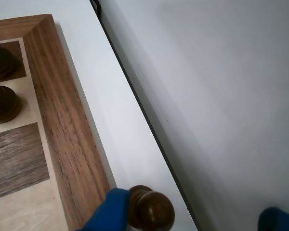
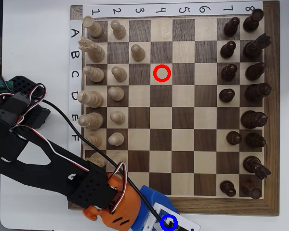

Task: Move the piece to destination

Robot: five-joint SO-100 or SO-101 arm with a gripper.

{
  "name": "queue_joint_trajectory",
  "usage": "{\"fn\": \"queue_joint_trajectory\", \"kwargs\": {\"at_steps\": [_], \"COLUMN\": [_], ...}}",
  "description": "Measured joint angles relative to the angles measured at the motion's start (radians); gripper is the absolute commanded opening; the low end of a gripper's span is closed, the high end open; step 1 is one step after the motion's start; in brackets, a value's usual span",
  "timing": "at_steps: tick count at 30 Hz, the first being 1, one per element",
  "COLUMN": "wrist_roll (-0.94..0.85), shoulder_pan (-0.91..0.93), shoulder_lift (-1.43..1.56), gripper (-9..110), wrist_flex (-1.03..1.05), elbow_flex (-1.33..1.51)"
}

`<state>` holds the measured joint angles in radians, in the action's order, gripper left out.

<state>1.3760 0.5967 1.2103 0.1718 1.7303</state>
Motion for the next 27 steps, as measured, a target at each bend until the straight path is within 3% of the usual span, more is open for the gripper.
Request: {"fn": "queue_joint_trajectory", "kwargs": {"at_steps": [11,27], "wrist_roll": [-0.057,-0.336], "shoulder_pan": [-0.034,0.009], "shoulder_lift": [0.202,0.79], "gripper": [38,12], "wrist_flex": [0.071,0.442], "elbow_flex": [0.012,0.19]}}
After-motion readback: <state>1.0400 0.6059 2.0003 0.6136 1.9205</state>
